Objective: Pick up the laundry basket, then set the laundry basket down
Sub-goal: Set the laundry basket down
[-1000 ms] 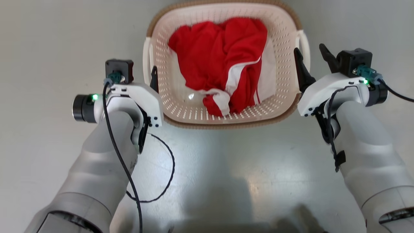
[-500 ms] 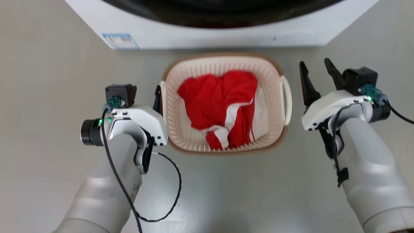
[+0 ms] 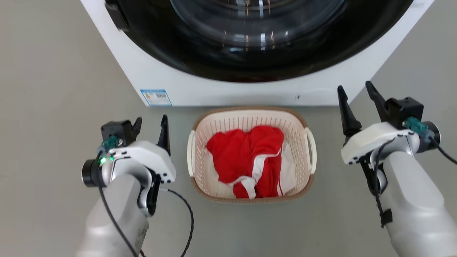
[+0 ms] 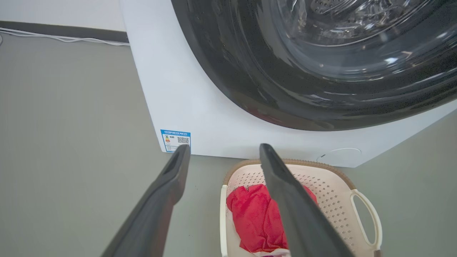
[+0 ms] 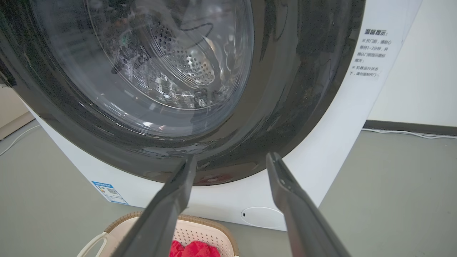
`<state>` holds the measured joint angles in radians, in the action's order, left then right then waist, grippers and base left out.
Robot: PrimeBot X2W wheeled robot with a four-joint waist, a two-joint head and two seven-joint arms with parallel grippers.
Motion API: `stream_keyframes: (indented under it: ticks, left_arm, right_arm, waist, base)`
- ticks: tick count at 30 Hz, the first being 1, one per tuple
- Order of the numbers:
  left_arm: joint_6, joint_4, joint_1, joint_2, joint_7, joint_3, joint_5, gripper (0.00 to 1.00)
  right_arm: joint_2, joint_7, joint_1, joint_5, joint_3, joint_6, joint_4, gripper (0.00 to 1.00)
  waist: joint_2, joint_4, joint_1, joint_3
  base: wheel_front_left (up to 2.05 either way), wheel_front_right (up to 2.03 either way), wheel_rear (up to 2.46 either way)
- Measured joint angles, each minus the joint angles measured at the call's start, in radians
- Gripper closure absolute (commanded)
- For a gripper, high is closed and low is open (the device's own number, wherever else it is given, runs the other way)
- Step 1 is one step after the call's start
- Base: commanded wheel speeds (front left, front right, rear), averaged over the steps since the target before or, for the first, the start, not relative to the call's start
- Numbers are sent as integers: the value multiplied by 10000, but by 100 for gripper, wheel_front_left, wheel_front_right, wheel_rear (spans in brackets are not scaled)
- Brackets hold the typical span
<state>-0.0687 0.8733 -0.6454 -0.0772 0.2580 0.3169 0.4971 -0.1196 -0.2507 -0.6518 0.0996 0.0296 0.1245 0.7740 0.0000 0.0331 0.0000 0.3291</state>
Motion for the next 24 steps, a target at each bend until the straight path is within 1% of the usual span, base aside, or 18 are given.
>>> stream_keyframes:
  ticks: [6,9,12,19,24]
  left_arm:
    - [282,-612,886,-40,0,-564,-270,0]
    - [351,-888,1384,-46,0,-861,-341,0]
    - [385,-1325,2084,-150,-12,-1246,-610,0]
    - [525,-2054,3143,-194,-13,-1732,-782,0]
    - [527,-2744,3951,-221,-13,-2077,-947,0]
  right_arm:
    - [-81,-2,730,-86,4,0,-673,0]
    - [-134,-2,1202,-82,-6,0,-993,0]
    - [-255,-2,1836,-113,-40,0,-1369,0]
    - [-311,-2,2679,-188,-65,2,-1944,0]
    - [-359,-2,3312,-186,-69,2,-2464,0]
  waist:
    - [0,35,0,-805]
    - [0,32,0,-1202]
    - [0,1,0,-1729]
    - [0,-126,0,-2393]
    - [0,-287,0,-2787]
  base:
    - [0,0,0]
    - [0,0,0]
    - [0,0,0]
    - [0,0,0]
    - [0,0,0]
